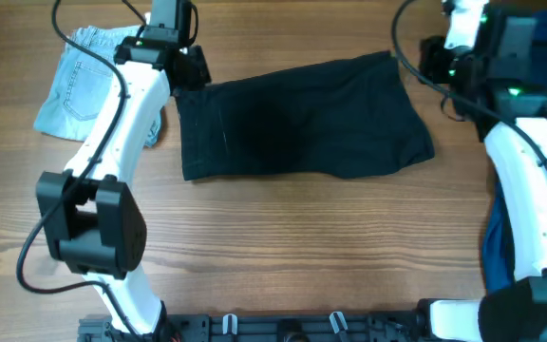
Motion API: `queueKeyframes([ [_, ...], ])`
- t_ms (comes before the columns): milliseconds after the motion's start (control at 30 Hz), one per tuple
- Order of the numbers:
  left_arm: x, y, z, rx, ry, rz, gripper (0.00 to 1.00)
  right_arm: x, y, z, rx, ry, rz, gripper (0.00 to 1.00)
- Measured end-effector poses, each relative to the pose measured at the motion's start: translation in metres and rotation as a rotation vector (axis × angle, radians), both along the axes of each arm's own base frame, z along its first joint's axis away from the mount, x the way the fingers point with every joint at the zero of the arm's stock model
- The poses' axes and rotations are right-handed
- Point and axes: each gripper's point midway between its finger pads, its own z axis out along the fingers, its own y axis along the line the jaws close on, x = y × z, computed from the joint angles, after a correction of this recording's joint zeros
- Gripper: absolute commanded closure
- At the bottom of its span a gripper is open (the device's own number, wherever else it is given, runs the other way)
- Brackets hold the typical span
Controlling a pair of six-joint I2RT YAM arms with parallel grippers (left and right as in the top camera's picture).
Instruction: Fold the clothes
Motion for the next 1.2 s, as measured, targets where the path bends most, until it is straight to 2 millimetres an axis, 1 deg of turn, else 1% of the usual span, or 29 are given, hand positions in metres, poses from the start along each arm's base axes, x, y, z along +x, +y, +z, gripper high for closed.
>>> queueKeyframes([
  [33, -0.003, 0.0, -0.005, 0.0, 0.022, -0.002, 0.74, 0.003, -0.009, -0.009, -0.016, 0.02, -0.008, 0.84],
  [100, -0.004, -0.004, -0.008, -0.017, 0.032, -0.011, 0.71, 0.016, -0.029, -0.05, -0.056, 0.09, 0.016, 0.75],
  [133, -0.003, -0.005, -0.007, -0.026, 0.029, -0.015, 0.7, 0.028, -0.035, -0.07, -0.076, 0.099, 0.046, 0.73],
  [167, -0.002, -0.007, -0.007, -0.035, 0.024, -0.019, 0.7, 0.039, -0.042, -0.106, -0.1, 0.143, 0.088, 0.68],
  [200, -0.002, -0.008, -0.007, -0.041, 0.026, -0.022, 0.68, 0.043, -0.044, -0.133, -0.116, 0.18, 0.12, 0.63],
  [233, -0.003, -0.008, -0.007, -0.042, 0.029, -0.023, 0.65, 0.046, -0.044, -0.154, -0.125, 0.204, 0.146, 0.59],
  [267, -0.005, -0.009, -0.008, -0.043, 0.036, -0.023, 0.64, 0.048, -0.042, -0.17, -0.133, 0.22, 0.172, 0.55],
  [333, -0.006, -0.008, -0.008, -0.043, 0.041, -0.023, 0.63, 0.047, -0.037, -0.19, -0.13, 0.247, 0.223, 0.53],
  [400, -0.006, -0.008, -0.009, -0.042, 0.044, -0.024, 0.63, 0.048, -0.027, -0.196, -0.099, 0.233, 0.285, 0.53],
  [467, -0.006, -0.008, -0.009, -0.042, 0.044, -0.024, 0.62, 0.054, -0.019, -0.193, -0.07, 0.192, 0.326, 0.53],
  [500, -0.007, -0.008, -0.009, -0.042, 0.045, -0.024, 0.62, 0.059, -0.015, -0.188, -0.054, 0.151, 0.349, 0.53],
  [567, -0.007, -0.008, -0.009, -0.042, 0.044, -0.024, 0.62, 0.062, -0.014, -0.186, -0.034, 0.123, 0.367, 0.53],
  [633, -0.007, -0.008, -0.009, -0.042, 0.045, -0.024, 0.62, 0.066, -0.017, -0.196, -0.023, 0.118, 0.368, 0.54],
  [667, -0.007, -0.008, -0.009, -0.042, 0.045, -0.024, 0.62, 0.066, -0.017, -0.205, -0.014, 0.128, 0.37, 0.54],
  [733, -0.007, -0.008, -0.009, -0.042, 0.045, -0.024, 0.62, 0.067, -0.014, -0.217, 0.009, 0.135, 0.383, 0.55],
  [767, -0.007, -0.008, -0.009, -0.042, 0.047, -0.024, 0.62, 0.067, -0.012, -0.22, 0.023, 0.132, 0.394, 0.55],
  [833, -0.007, -0.008, -0.009, -0.041, 0.048, -0.024, 0.63, 0.069, -0.008, -0.221, 0.042, 0.114, 0.41, 0.54],
  [933, -0.007, -0.008, -0.009, -0.041, 0.048, -0.024, 0.63, 0.071, -0.005, -0.22, 0.07, 0.105, 0.407, 0.49],
  [1000, -0.007, -0.008, -0.009, -0.041, 0.048, -0.024, 0.63, 0.072, -0.004, -0.228, 0.095, 0.116, 0.395, 0.49],
  [1033, -0.007, -0.008, -0.009, -0.041, 0.048, -0.024, 0.63, 0.07, -0.004, -0.238, 0.109, 0.135, 0.389, 0.5],
  [1067, -0.007, -0.008, -0.009, -0.041, 0.048, -0.024, 0.63, 0.069, -0.003, -0.244, 0.117, 0.147, 0.386, 0.56],
  [1133, -0.007, -0.008, -0.009, -0.041, 0.048, -0.024, 0.63, 0.071, -0.003, -0.243, 0.13, 0.138, 0.383, 0.8],
  [1200, -0.007, -0.008, -0.009, -0.041, 0.048, -0.024, 0.63, 0.077, -0.002, -0.238, 0.156, 0.115, 0.364, 0.86],
])
